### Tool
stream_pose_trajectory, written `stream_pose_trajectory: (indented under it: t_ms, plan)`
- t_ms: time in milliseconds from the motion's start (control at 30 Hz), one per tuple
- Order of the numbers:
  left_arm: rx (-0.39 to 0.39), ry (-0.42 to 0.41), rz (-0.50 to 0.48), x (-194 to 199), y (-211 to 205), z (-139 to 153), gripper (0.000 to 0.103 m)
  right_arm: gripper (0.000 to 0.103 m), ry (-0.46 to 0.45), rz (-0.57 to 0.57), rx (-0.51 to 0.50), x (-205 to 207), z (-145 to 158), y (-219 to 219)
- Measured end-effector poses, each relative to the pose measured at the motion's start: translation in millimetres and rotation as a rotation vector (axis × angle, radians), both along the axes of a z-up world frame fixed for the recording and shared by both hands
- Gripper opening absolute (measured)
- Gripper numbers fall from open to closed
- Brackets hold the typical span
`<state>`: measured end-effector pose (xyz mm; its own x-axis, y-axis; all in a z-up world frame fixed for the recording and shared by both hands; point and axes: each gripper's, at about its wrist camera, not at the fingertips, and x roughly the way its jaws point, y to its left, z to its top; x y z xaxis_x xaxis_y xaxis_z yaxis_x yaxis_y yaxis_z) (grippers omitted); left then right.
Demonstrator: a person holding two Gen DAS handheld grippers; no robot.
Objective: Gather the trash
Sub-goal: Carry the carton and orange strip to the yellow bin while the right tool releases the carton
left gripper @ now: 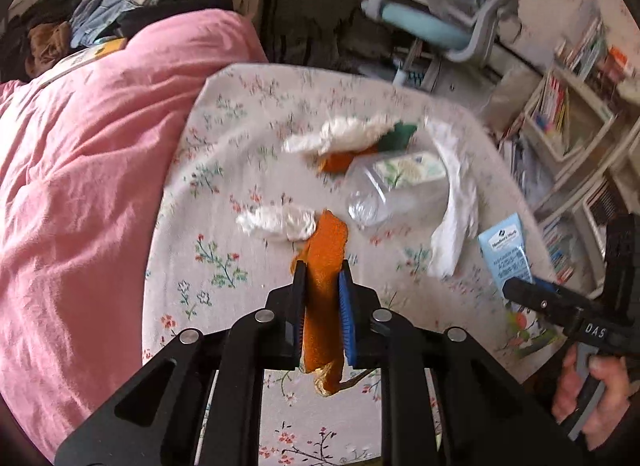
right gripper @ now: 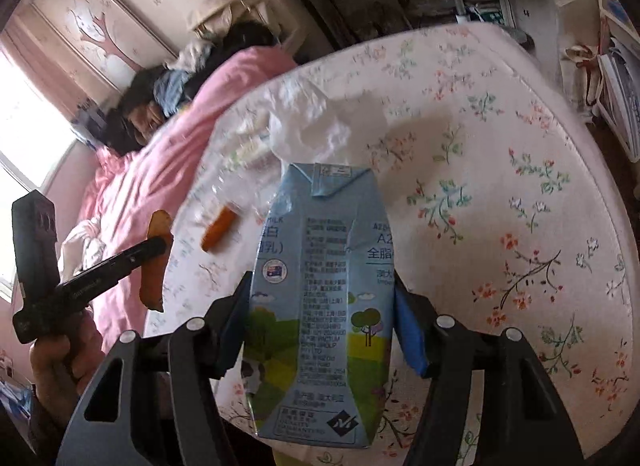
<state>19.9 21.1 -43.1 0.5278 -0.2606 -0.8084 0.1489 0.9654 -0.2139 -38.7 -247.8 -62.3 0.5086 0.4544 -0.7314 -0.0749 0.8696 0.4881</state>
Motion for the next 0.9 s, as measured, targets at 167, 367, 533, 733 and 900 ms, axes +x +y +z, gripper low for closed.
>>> stream_pose_trajectory:
  t_ms: [167, 367, 533, 733, 900]
  plan:
    - [-0.009, 0.003, -0.003, -0.5, 0.4, 1.3, 0.015, 0.062, -0.021, -0.001, 0.032, -1.5, 4.8, 0.1]
    - [-0.011, 0.000, -0.005, -0.1, 0.4, 1.5, 0.015, 0.062, -0.050, 0.030, 0.020, 0.6, 9.0, 5.8]
    - [-0.012, -0.002, -0.004, 0.1, 1.4, 2.5, 0.015, 0.062, -0.065, 0.041, 0.023, 2.5, 10.0, 7.4]
    - [-0.013, -0.002, -0.005, 0.2, 1.4, 2.4, 0.015, 0.062, -0.074, 0.052, 0.025, 2.2, 10.5, 8.1]
    - [-0.014, -0.004, -0.001, 0.4, 2.4, 3.7, 0.015, 0.062, -0.084, 0.063, 0.032, 0.3, 11.4, 9.1]
